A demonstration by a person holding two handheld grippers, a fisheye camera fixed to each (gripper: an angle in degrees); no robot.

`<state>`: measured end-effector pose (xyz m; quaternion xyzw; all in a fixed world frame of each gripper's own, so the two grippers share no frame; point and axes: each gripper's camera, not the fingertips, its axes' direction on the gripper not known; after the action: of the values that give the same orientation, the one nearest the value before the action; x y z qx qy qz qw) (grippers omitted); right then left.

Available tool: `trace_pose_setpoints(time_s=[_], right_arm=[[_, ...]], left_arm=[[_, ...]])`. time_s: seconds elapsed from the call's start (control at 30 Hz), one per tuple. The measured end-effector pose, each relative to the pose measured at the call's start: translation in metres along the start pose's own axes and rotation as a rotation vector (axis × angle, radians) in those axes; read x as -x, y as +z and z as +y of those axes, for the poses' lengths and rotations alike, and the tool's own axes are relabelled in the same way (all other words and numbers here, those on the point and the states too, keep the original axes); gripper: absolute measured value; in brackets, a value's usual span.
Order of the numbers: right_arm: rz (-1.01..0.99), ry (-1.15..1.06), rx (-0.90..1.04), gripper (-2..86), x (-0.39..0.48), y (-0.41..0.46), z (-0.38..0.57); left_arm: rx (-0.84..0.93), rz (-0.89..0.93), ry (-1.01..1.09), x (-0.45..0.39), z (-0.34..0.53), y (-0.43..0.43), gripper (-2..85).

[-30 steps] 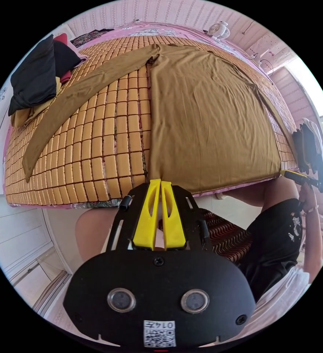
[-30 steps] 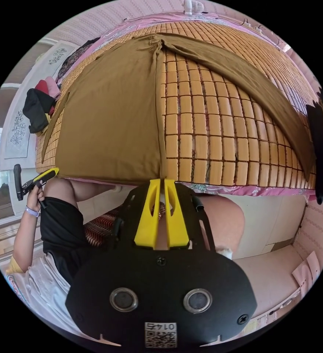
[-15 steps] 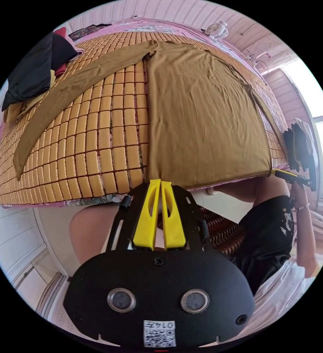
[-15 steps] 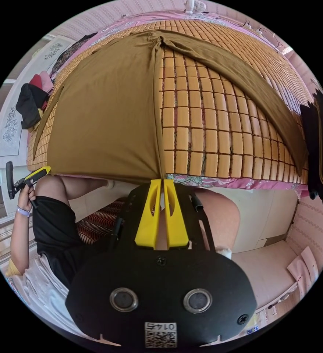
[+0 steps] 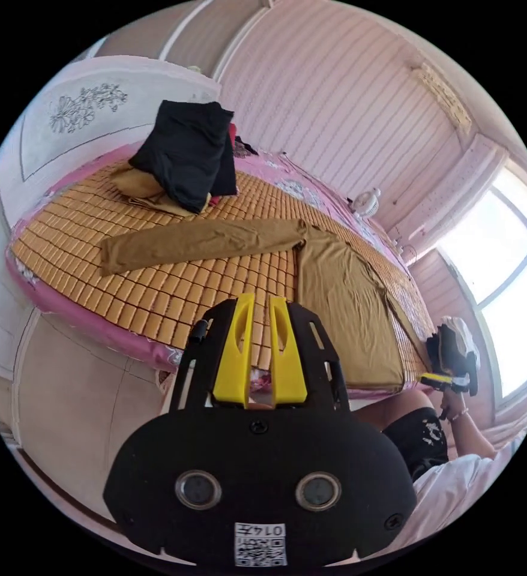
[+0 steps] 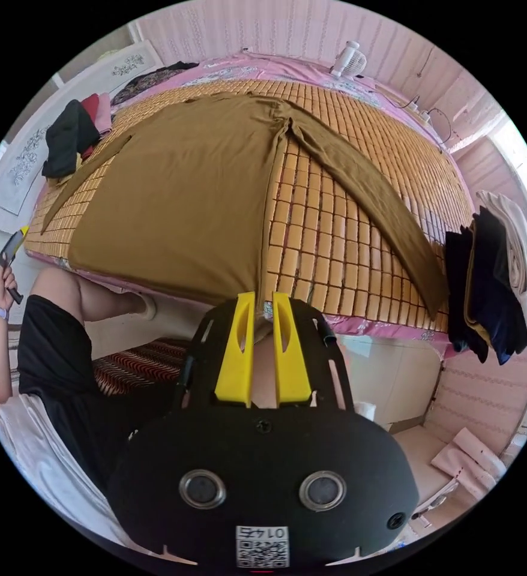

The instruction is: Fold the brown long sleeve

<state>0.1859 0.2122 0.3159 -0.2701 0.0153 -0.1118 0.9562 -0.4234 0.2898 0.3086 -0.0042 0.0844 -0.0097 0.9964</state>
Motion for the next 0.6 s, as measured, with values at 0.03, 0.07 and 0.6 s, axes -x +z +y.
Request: trace_pose_setpoints(time_s=[0.03,0.07,0.6], right_arm=[[-0.007,-0.014,-0.012,5.8,0.005,-0.002,-0.002],[-0.037,-0.047,-0.029,5.9,0.016,-0.005,-0.009],[-0.336,-1.116,-0.172,3.8,0.408,0.012,-0.192]], left_arm=[[-0.031,-0.046,-0.038,0.019,0.0,-0.006,4.8],[-0.041,-0.07,-0.057,0.029,0.0,-0.009,4.9],[-0.051,-0.33,-0.19,0.155,-0.022,0.036,7.8]])
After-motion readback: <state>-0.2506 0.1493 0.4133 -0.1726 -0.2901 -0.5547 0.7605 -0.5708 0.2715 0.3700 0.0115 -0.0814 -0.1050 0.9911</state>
